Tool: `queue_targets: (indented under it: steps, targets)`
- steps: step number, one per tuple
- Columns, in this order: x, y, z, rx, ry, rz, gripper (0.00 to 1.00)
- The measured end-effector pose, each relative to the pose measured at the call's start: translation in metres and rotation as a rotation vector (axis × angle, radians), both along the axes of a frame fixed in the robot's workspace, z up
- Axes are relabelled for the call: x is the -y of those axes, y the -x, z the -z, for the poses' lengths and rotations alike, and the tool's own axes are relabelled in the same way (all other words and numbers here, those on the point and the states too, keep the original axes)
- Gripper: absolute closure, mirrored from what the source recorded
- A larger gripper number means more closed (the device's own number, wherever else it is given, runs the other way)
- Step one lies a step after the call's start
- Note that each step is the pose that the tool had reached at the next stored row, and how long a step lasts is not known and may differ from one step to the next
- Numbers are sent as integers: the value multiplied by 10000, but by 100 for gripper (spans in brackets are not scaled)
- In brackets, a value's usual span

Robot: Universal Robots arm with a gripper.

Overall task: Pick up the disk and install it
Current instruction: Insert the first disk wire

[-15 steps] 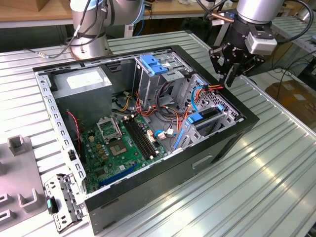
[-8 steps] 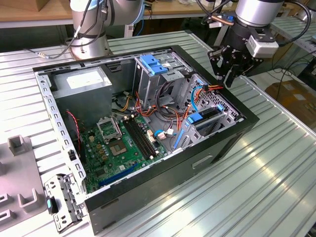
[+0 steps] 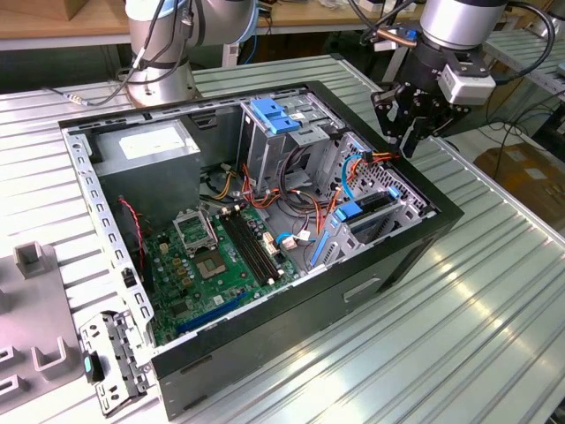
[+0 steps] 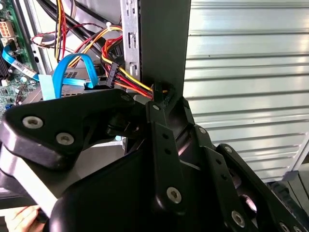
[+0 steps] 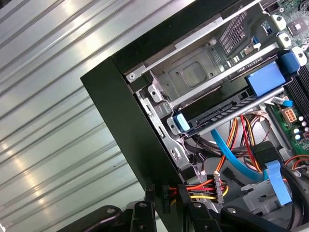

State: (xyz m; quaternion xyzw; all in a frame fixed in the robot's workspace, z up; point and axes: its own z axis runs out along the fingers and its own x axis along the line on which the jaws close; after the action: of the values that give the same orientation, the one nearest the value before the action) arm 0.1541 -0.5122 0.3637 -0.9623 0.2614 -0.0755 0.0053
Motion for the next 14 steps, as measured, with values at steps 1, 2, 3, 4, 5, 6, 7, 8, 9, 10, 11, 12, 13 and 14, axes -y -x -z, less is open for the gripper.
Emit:
queue_targets:
  steps: [1,2,3,4,5,6,7,8,9,10,11,12,13,14]
  targets:
    - [-2,-2,1,0,1,9,69]
    - [-6,-2,0,0,2,9,69]
    - [-8,-2,1,0,1,9,69]
    - [-10,-3,2,0,2,9,69]
    - [-11,-3,2,0,2,9,69]
    - [-14,-4,2,0,5,10,69]
    - [-16,-5,3,0,6,11,69]
    - [-17,-6,3,0,7,12,69]
    - [-17,-7,3,0,9,13,69]
    - [-17,-8,3,0,11,12,70]
    - [-17,-8,3,0,13,12,76]
    - [-18,-8,-12,-2,12,13,83]
    - [-17,-8,-27,-3,12,12,83]
    - [-17,-8,-34,-4,12,13,83]
